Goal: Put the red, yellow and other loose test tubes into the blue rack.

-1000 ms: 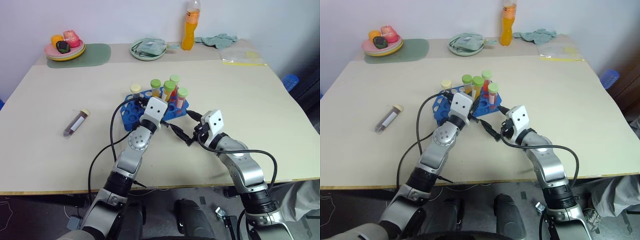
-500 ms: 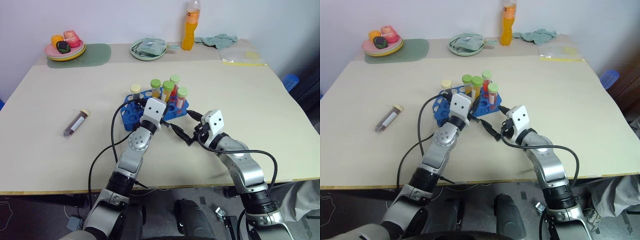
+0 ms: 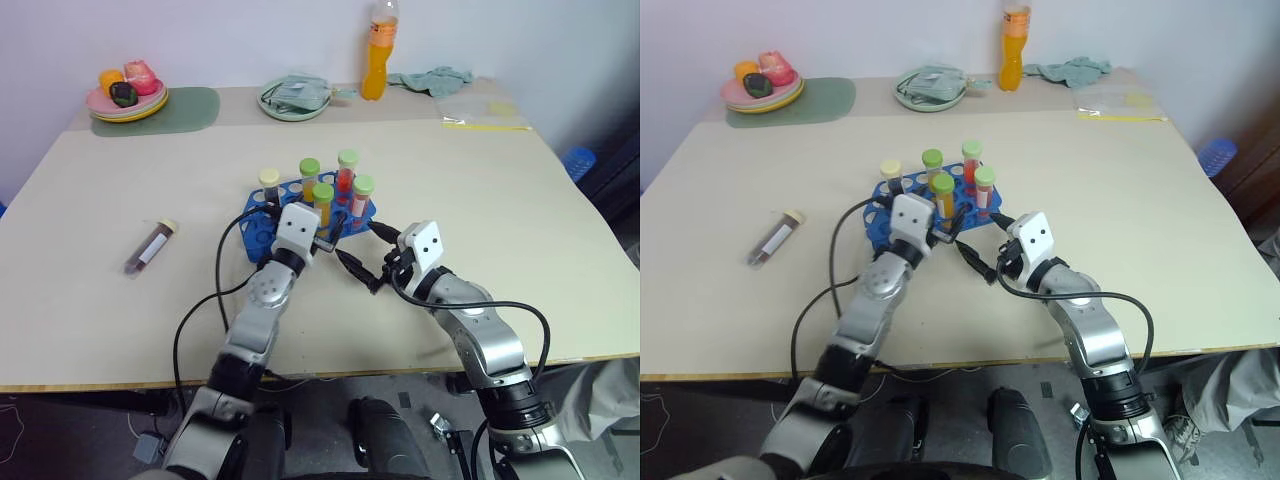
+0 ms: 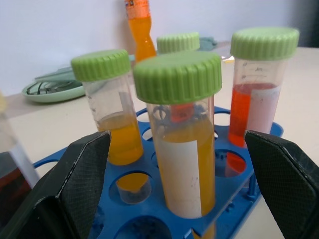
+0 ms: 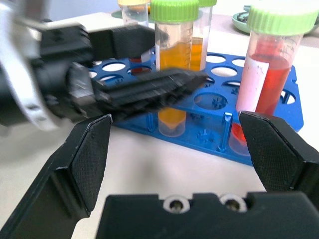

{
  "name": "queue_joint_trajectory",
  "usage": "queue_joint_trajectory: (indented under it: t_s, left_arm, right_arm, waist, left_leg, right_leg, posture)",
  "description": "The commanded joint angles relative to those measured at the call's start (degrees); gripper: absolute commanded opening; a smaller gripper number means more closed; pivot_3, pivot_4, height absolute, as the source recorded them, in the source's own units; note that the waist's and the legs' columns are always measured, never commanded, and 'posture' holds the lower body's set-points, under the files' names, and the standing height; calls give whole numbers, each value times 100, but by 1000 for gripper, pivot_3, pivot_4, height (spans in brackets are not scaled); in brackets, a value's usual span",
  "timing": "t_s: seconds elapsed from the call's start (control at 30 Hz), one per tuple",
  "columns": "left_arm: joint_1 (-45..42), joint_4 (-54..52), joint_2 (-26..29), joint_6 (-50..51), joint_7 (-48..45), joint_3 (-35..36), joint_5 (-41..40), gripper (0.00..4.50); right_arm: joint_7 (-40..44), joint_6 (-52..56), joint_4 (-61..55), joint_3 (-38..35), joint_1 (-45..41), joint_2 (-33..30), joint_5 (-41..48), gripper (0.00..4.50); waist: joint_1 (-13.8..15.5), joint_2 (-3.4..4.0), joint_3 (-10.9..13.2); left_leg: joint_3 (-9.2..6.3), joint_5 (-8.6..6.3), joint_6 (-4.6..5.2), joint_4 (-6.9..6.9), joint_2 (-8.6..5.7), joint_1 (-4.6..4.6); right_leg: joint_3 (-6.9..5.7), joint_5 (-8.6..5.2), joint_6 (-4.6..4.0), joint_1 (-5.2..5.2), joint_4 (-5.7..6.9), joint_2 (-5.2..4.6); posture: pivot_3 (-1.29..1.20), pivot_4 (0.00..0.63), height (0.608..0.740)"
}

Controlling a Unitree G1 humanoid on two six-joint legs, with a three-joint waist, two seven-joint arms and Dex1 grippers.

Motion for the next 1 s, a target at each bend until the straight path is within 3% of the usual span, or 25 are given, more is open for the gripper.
queue_joint_trajectory:
  t_s: [0.03, 0.13, 0.2, 0.27, 0.4, 0.5, 0.6, 0.7, 0.9, 1.0]
  left_arm:
    - [558, -1775, 1004, 905, -1010, 711, -963, 4392]
    - [1173, -2638, 2172, 2044, -1895, 1574, -2153, 4392]
    - [1335, -2614, 3384, 3357, -2466, 2586, -2920, 4392]
    - [1190, -2202, 4406, 4000, -2719, 2953, -2914, 4392]
    - [109, -829, 5699, 4981, -2845, 2562, -2615, 4392]
    - [-1057, 531, 6197, 5289, -3116, 1724, -2197, 4392]
    - [-2109, 1726, 6409, 5284, -3836, 450, -1514, 4392]
    - [-3116, 3138, 6058, 4806, -4446, -523, -761, 4392]
    - [-4190, 5134, 5245, 4016, -5172, -1505, 284, 4392]
    - [-4403, 5794, 4953, 3691, -5189, -1603, 604, 3570]
  right_arm:
    - [-18, -2, -358, -152, 9, -58, 67, 4500]
    - [-7, 11, -372, -163, 16, -86, 75, 4500]
    - [32, 10, -332, -123, -30, -74, 75, 4500]
    - [151, 30, -343, -12, -104, -101, 62, 4500]
    - [885, 504, -831, 435, -253, -432, 291, 4500]
    - [1304, 865, -1227, 671, -422, -698, 479, 4500]
    - [1431, 1068, -1427, 750, -585, -791, 549, 4500]
    - [1439, 1071, -1482, 782, -721, -803, 508, 4500]
    - [1312, 1060, -1539, 759, -698, -814, 426, 4500]
    - [1219, 1068, -1601, 764, -644, -802, 406, 4500]
  waist:
    - [-15, 3, -1]
    - [-54, 10, -1]
    - [-90, 7, 2]
    - [-79, 6, 5]
    - [-53, 2, 7]
    - [-92, 3, 7]
    - [-118, 2, 7]
    - [-119, 1, 7]
    - [-106, -12, 11]
    - [-119, -16, 13]
  left_leg:
    - [0, 0, 0, -1, 1, 1]
    - [0, 0, -1, -6, 4, 2]
    - [-2, 0, 0, -5, 6, 0]
    - [-6, 0, 0, -6, 6, 1]
    - [-10, 0, 1, -5, 0, 3]
    - [-11, 0, 1, -11, 0, 3]
    - [-6, 0, 1, -20, -1, 5]
    - [-3, 0, 1, -30, 0, 3]
    - [-3, 1, 0, -31, -1, -6]
    - [-3, 1, 0, -32, -1, -8]
  right_leg:
    - [-1, -1, -1, -1, 2, 1]
    - [-1, -3, -5, -2, 3, 1]
    - [-4, -4, -6, 0, 3, 2]
    - [-9, -6, -10, -1, 4, 2]
    - [-16, -9, -10, 10, -3, -1]
    - [-17, -8, -8, 8, -6, 2]
    - [-15, -11, -6, 3, -3, 0]
    - [-13, -11, -8, -9, -1, 4]
    - [-14, -13, -10, -15, -2, 0]
    - [-14, -13, -10, -20, -2, 0]
  posture:
    - [0, 150, 740]
    - [0, 150, 740]
    - [0, 150, 740]
    - [0, 150, 740]
    - [0, 150, 740]
    - [0, 150, 740]
    - [0, 150, 740]
    - [0, 150, 740]
    - [0, 150, 740]
    - [0, 150, 740]
